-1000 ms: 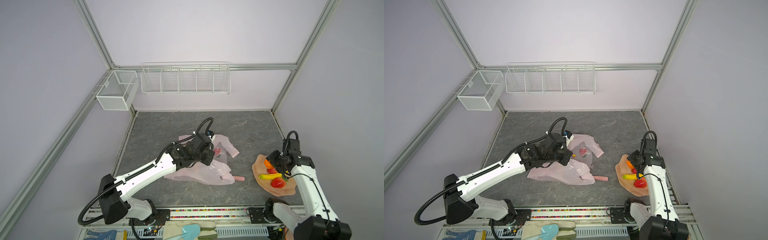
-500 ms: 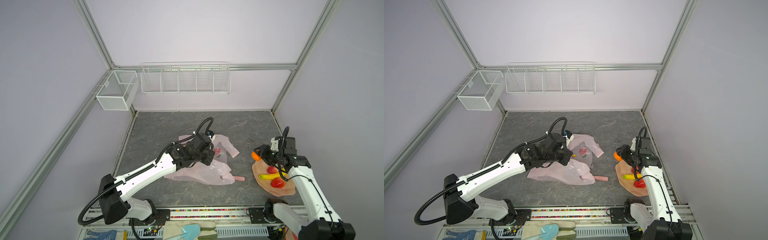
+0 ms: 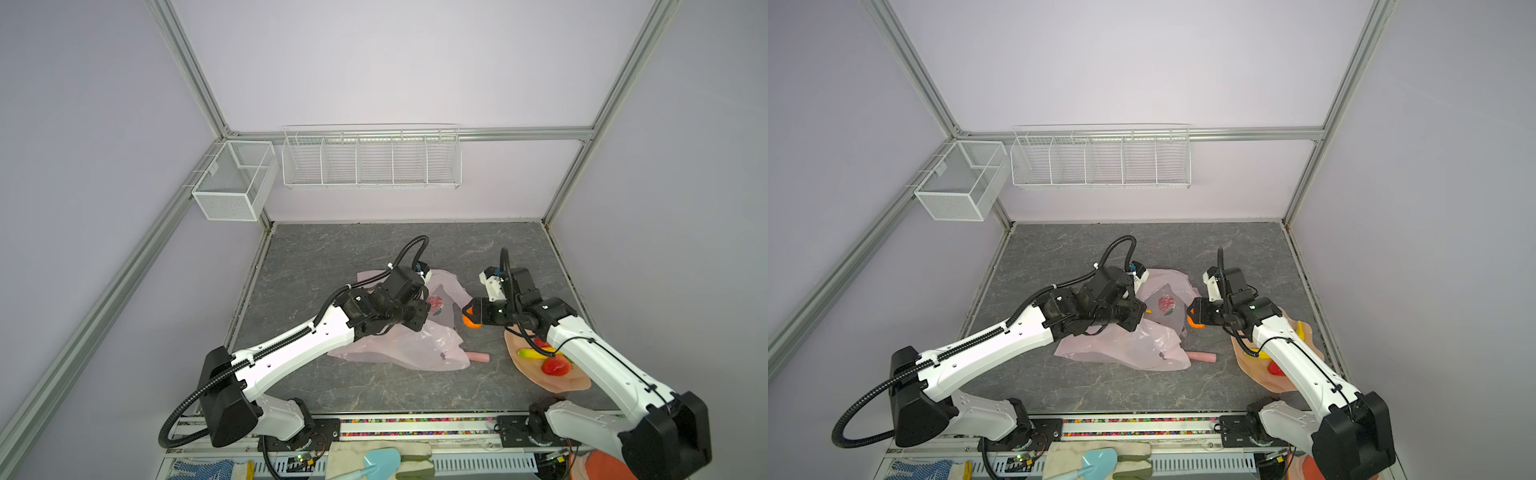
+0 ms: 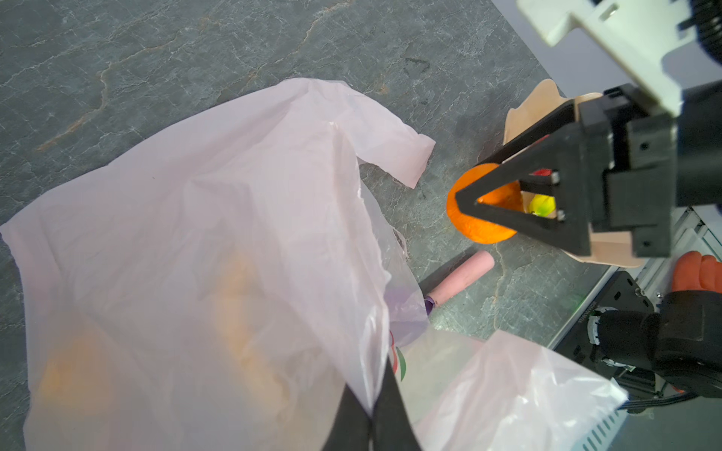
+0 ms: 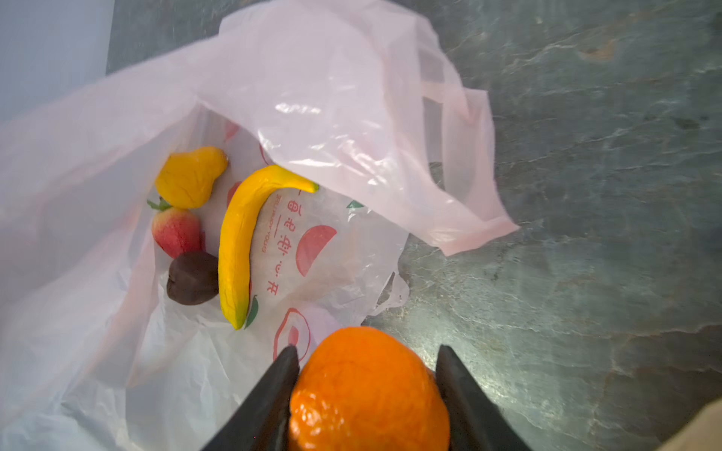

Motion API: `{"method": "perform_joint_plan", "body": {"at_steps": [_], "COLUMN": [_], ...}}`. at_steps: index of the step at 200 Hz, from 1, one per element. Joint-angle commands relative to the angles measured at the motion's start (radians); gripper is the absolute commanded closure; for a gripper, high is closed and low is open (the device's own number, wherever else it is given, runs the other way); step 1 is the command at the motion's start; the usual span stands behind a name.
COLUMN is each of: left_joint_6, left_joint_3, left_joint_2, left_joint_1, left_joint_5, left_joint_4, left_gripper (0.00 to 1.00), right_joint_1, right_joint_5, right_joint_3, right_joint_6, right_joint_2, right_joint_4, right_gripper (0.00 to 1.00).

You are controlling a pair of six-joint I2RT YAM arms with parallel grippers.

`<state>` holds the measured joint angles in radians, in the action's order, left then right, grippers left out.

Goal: Place the fruits into the plastic bag
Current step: Place the fruit in the plastic bag.

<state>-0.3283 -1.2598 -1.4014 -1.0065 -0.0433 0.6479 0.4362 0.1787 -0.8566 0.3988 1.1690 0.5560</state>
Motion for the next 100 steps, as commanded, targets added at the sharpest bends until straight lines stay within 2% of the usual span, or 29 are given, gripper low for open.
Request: {"method": "perform_joint_plan", "body": {"at_steps": [1, 62, 100], "left_joint_6": [-0.002, 0.001, 0.000], "left_joint_3": [-0.036, -0.057, -0.063], "left_joint_2": [-0.010, -0.007, -0.009], "left_joint_1": [-0.003, -0.004, -0.004], "left_joint_5": [0.003, -0.031, -0.033], "left_joint_4": [0.003, 0.020, 0.020], "left_gripper": [1.00, 1.00, 1.00], "right_joint_1": [0.065, 0.215, 0.257], "right_joint_5": [-0.054, -0.086, -0.071], "right_joint_3": [-0.015, -0.068, -0.068], "right_joint_6": [-0.067, -0.085, -0.052], "right_joint_2": [0.047, 0.149, 0.193], "right_joint_4": [-0.033, -0.066, -0.104], "right_gripper": [0.61, 0.62, 0.64]}}
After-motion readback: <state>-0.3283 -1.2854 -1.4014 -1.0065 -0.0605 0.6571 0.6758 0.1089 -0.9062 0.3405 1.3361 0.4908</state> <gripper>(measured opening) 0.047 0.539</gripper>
